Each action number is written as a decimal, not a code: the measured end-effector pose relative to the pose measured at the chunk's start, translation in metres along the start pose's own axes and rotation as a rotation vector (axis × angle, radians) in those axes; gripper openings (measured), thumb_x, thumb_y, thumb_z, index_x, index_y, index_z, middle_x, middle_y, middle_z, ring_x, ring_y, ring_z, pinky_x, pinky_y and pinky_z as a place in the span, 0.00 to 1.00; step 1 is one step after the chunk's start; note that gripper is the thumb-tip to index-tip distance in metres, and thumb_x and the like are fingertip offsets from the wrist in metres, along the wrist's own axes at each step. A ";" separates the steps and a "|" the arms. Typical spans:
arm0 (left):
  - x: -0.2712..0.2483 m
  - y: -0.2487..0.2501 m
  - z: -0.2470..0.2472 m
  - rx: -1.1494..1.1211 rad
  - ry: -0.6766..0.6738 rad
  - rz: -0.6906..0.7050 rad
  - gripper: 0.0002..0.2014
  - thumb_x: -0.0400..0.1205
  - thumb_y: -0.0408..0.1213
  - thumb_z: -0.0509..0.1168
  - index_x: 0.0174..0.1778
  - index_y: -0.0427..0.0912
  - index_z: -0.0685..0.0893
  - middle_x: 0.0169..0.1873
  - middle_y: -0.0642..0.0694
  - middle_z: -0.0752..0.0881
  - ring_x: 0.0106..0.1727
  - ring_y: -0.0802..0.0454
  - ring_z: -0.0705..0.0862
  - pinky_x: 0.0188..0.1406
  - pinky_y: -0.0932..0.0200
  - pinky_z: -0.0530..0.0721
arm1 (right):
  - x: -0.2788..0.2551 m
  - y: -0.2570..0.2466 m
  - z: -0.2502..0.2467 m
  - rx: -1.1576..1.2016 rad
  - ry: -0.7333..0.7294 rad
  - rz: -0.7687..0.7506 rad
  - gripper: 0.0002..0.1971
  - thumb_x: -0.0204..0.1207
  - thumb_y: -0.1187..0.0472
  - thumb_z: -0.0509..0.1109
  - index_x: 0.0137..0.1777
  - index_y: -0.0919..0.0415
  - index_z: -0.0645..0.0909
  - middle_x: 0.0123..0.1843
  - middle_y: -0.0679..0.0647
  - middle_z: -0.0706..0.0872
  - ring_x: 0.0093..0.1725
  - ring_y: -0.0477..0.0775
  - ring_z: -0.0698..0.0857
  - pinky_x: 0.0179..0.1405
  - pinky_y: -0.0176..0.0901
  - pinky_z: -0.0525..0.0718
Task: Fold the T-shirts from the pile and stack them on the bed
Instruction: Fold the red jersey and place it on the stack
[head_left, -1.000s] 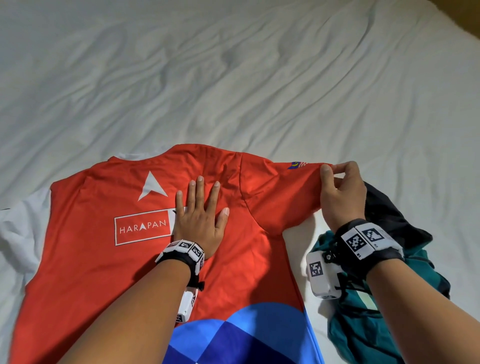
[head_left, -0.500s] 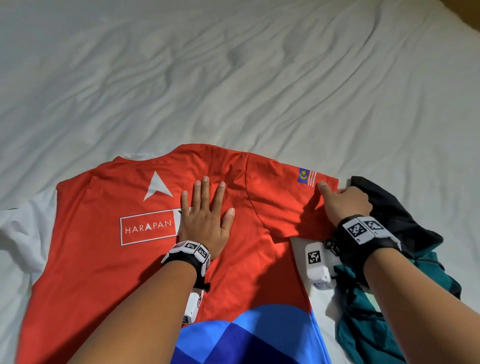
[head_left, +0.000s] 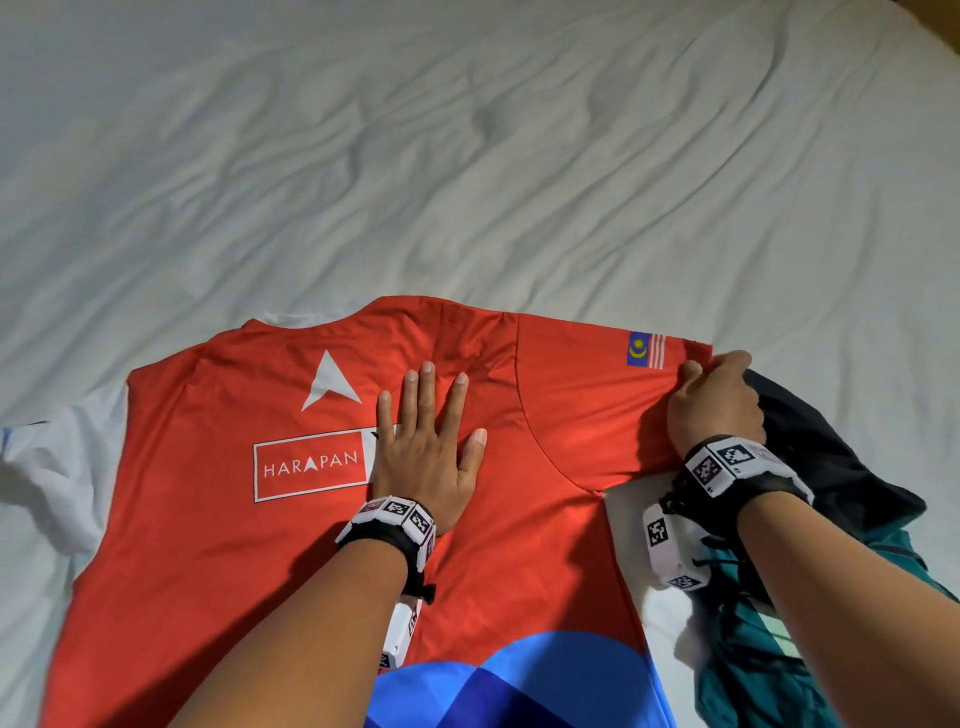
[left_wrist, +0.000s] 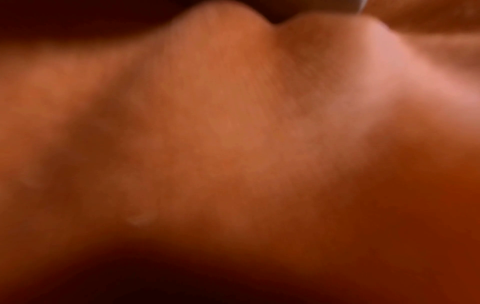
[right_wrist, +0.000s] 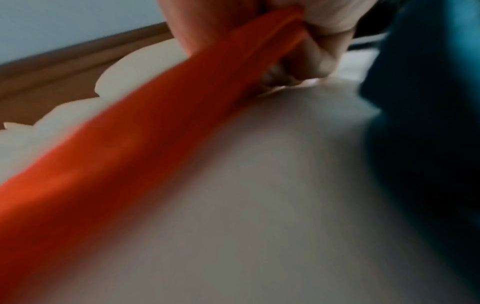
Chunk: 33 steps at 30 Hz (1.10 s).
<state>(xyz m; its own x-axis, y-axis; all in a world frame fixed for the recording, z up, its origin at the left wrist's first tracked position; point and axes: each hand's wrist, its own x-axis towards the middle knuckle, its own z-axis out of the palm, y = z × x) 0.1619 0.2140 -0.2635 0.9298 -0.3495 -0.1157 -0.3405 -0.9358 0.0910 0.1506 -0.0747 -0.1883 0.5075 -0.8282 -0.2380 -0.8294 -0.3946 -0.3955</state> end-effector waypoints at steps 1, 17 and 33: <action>0.000 0.000 0.000 0.000 -0.002 0.000 0.34 0.89 0.60 0.37 0.91 0.53 0.39 0.90 0.38 0.40 0.91 0.40 0.40 0.87 0.32 0.43 | -0.003 -0.004 0.000 0.004 0.020 0.004 0.17 0.87 0.53 0.62 0.69 0.60 0.67 0.68 0.69 0.80 0.65 0.75 0.81 0.53 0.61 0.74; 0.000 0.001 -0.005 -0.020 -0.044 -0.015 0.34 0.90 0.61 0.38 0.91 0.55 0.38 0.90 0.40 0.37 0.90 0.41 0.38 0.87 0.32 0.41 | -0.022 0.028 0.045 -0.477 -0.282 -0.639 0.37 0.83 0.28 0.40 0.88 0.36 0.33 0.90 0.48 0.30 0.88 0.52 0.29 0.85 0.56 0.29; 0.008 -0.003 -0.022 -0.033 -0.197 0.007 0.35 0.89 0.64 0.38 0.90 0.58 0.35 0.89 0.41 0.33 0.89 0.42 0.31 0.85 0.34 0.29 | -0.057 0.005 0.028 -0.461 -0.305 -0.465 0.42 0.84 0.32 0.37 0.90 0.59 0.37 0.90 0.59 0.31 0.88 0.59 0.29 0.86 0.61 0.32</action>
<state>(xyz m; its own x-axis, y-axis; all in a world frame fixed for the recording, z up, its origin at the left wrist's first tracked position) 0.1732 0.2151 -0.2431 0.8808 -0.3613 -0.3061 -0.3392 -0.9324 0.1245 0.1239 -0.0183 -0.2014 0.8187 -0.4120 -0.4000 -0.4917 -0.8627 -0.1178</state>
